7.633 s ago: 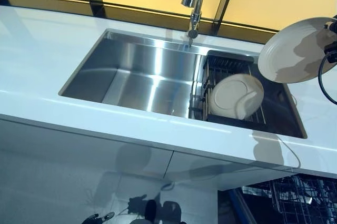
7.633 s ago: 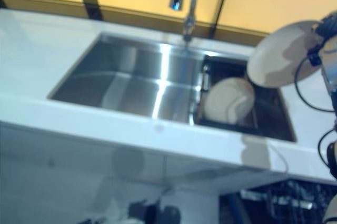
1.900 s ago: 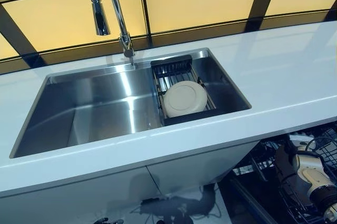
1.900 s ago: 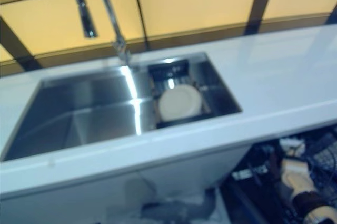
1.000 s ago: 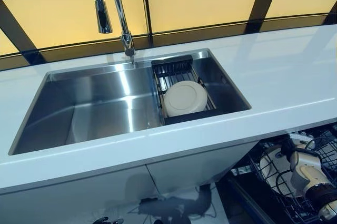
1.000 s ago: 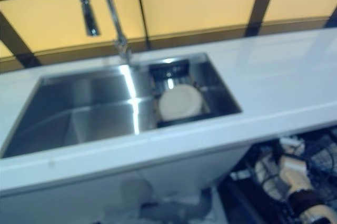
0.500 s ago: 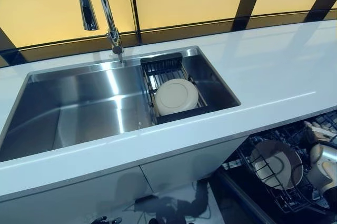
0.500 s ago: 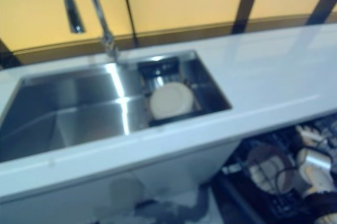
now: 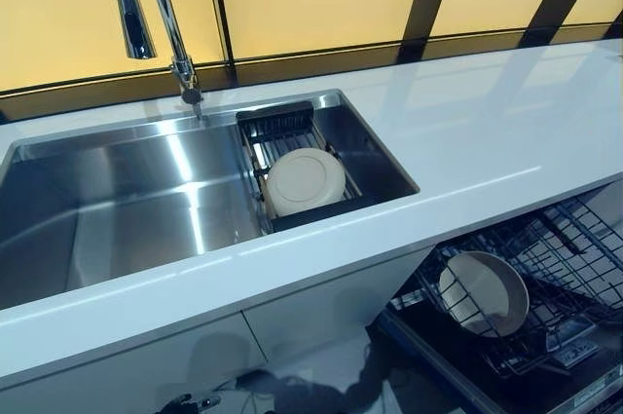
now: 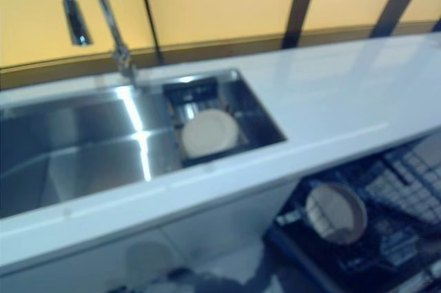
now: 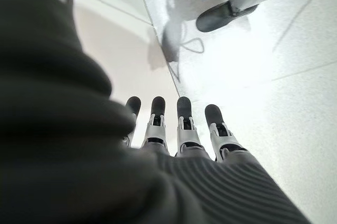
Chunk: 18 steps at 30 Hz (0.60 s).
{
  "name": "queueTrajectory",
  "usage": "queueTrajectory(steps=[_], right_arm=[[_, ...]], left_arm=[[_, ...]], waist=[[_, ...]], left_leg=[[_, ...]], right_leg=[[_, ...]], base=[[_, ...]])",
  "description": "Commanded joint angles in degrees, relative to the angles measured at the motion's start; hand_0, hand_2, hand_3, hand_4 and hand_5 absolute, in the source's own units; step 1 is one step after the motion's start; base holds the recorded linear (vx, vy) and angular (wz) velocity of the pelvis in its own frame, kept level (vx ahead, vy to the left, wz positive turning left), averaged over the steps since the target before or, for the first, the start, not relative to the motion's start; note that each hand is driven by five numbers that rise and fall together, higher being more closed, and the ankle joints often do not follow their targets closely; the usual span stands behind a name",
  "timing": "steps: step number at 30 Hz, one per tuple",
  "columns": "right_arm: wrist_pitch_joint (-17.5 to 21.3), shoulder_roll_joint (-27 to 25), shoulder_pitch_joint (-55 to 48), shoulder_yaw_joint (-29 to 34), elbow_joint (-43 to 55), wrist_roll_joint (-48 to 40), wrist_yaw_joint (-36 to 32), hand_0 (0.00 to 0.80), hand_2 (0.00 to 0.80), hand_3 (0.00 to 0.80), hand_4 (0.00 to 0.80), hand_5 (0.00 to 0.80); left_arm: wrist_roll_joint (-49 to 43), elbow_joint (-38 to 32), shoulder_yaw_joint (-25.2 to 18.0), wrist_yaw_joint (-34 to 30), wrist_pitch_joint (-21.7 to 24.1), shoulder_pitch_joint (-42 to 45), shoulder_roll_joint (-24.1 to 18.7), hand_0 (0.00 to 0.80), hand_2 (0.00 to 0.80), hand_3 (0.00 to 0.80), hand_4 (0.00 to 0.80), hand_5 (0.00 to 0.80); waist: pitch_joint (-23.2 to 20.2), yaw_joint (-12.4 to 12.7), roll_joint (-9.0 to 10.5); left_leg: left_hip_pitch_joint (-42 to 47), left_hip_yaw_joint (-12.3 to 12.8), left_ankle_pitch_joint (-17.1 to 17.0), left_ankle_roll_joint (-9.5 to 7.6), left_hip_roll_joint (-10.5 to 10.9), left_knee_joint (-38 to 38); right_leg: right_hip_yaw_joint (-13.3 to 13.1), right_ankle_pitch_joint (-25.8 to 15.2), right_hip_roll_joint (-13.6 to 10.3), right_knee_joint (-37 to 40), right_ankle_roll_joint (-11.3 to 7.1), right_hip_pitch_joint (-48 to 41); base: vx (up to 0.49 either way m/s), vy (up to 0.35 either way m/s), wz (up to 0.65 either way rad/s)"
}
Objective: Take plates into dishwasher
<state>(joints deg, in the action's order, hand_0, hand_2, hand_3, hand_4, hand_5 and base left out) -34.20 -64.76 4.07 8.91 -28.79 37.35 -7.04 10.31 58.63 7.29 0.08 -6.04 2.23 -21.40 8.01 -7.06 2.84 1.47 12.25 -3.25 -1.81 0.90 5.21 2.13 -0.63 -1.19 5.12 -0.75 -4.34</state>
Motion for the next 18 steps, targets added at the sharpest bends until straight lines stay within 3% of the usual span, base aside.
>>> queueTrajectory(steps=[1, 5, 10, 18], right_arm=[[-0.16, -8.24, 4.86, 2.62, -2.05, -2.86, 5.62, 0.0, 0.0, 0.0, 0.0, 0.0], [2.44, -11.65, 10.07, 1.86, 0.6, -4.19, 8.6, 0.0, 0.0, 0.0, 0.0, 0.0], [8.06, -14.96, 21.23, -4.31, 7.52, -3.89, 12.69, 0.0, 0.0, 0.0, 0.0, 0.0], [15.4, -14.36, 29.07, -11.63, 16.38, -2.13, 16.08, 0.0, 0.0, 0.0, 0.0, 0.0]], left_arm=[[2.21, 2.42, 1.73, 0.75, -0.15, -1.99, -2.5, 0.0, 0.0, 0.0, 0.0, 0.0], [3.07, 2.92, 2.54, 0.84, 0.25, -1.93, -2.43, 0.0, 0.0, 0.0, 0.0, 0.0], [4.8, 3.03, 3.48, 1.47, 0.56, -1.91, -1.54, 0.0, 0.0, 0.0, 0.0, 0.0], [5.61, 2.79, 3.39, 1.76, 0.34, -1.49, -0.03, 0.0, 0.0, 0.0, 0.0, 0.0]], waist=[[-2.03, 2.77, 1.01], [-2.2, 3.38, 0.93], [-2.65, 4.83, 0.92], [-2.82, 6.58, 1.33]], left_leg=[[4.13, -3.99, 8.42, -0.55, -1.96, -0.21], [4.03, -4.68, 8.32, -0.55, -1.61, -0.21], [3.66, -6.07, 8.15, -0.5, -1.01, -0.21], [2.56, -8.15, 7.86, -0.57, -0.39, -0.21]], right_leg=[[0.52, -0.32, -0.21, -0.12, -4.21, 0.78], [0.73, -0.13, -0.24, -0.12, -4.13, 0.75], [1.34, 0.39, -0.37, -0.12, -3.96, 0.71], [3.33, 0.95, -0.75, -0.12, -3.94, 0.91]], base=[[0.0, 0.0, 0.0], [-0.002, 0.006, 0.03], [0.007, 0.021, 0.07], [-0.002, 0.013, 0.15]])
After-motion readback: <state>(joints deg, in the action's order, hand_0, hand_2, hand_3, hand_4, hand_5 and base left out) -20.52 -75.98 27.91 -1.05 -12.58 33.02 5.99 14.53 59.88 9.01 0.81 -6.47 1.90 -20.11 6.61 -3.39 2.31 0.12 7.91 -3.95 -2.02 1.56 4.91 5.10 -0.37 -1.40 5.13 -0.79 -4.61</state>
